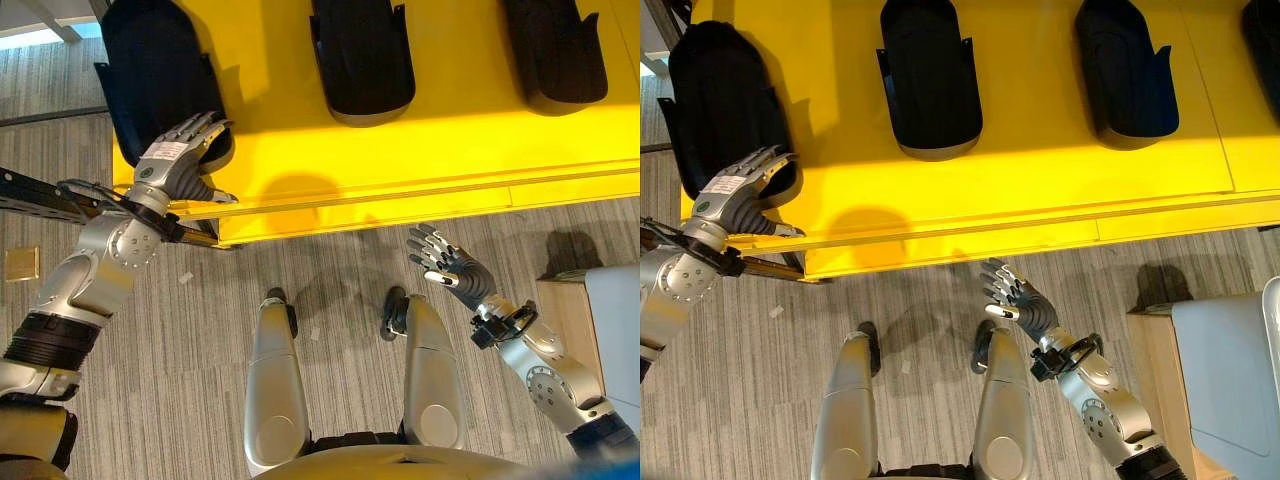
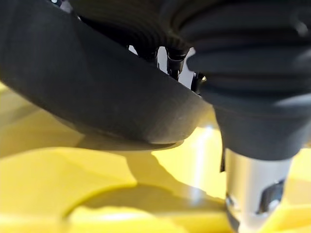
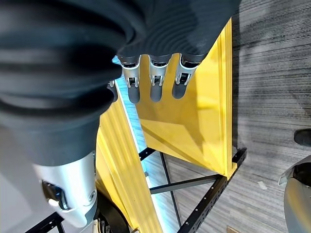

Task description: Move parts from the plastic box to the shelf.

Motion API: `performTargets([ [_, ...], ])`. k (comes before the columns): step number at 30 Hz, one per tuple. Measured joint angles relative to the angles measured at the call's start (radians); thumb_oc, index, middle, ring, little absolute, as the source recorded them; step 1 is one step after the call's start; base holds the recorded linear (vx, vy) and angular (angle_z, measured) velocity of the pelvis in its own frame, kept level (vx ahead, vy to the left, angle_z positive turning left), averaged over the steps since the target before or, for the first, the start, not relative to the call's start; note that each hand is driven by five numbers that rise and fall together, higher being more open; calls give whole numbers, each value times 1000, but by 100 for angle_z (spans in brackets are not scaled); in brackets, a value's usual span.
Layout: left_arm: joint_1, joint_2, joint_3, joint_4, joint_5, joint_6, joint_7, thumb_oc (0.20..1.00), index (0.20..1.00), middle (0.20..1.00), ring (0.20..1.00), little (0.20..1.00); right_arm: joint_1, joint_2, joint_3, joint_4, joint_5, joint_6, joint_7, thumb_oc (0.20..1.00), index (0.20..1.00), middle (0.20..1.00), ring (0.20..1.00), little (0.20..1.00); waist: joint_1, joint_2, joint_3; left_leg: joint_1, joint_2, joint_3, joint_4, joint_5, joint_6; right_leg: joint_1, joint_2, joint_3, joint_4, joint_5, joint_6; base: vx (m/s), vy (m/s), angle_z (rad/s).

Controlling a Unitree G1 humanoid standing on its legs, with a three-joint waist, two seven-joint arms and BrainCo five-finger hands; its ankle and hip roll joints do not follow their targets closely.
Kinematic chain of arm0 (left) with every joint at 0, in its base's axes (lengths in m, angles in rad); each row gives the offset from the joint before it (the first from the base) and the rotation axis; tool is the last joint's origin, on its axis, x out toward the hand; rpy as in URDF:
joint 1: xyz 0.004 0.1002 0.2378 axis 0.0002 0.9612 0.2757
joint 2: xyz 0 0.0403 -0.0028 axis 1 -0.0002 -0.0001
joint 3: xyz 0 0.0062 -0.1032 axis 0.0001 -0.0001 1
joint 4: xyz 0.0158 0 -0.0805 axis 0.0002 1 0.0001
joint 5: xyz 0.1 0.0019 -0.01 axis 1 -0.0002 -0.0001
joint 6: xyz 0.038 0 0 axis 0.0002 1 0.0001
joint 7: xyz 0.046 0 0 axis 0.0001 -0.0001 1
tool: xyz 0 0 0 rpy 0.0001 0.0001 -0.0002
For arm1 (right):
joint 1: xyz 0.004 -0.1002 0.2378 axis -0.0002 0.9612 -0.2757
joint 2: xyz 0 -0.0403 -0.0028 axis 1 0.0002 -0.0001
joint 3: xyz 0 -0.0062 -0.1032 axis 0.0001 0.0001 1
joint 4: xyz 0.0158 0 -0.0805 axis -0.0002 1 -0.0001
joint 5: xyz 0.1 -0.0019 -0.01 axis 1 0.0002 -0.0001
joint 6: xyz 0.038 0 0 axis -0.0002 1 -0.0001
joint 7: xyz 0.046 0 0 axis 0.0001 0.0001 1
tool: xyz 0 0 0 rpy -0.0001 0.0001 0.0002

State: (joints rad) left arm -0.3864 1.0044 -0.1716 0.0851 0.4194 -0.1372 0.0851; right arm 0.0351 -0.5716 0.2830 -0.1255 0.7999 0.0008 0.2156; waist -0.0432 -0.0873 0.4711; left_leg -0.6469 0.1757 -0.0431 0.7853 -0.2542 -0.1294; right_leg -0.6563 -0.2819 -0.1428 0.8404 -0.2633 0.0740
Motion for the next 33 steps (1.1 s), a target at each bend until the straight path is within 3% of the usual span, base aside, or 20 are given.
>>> performTargets([
  [14,-160,1,-65,85,-8,-2,9,1000,1000,1000,1000,1000,4,-1,0,0,0,-2,-4,1000,1000,1000,1000,1000,-28,0,0,3,4,4,2,-1,0,-1,3,4,0,1,0,6,0,0],
  [25,-302,6,-115,255,-18,23,49,1000,1000,1000,1000,1000,5,-16,3,0,0,-4,-1,1000,1000,1000,1000,1000,-26,-1,-1,6,12,11,5,-10,1,-7,12,16,4,-5,-3,0,2,-2],
  [33,-340,36,-159,273,-11,25,52,1000,1000,1000,1000,1000,2,-36,5,0,0,-3,3,1000,1000,1000,1000,1000,-25,-1,-3,14,13,14,7,-10,-7,2,16,18,1,1,1,21,0,-1],
])
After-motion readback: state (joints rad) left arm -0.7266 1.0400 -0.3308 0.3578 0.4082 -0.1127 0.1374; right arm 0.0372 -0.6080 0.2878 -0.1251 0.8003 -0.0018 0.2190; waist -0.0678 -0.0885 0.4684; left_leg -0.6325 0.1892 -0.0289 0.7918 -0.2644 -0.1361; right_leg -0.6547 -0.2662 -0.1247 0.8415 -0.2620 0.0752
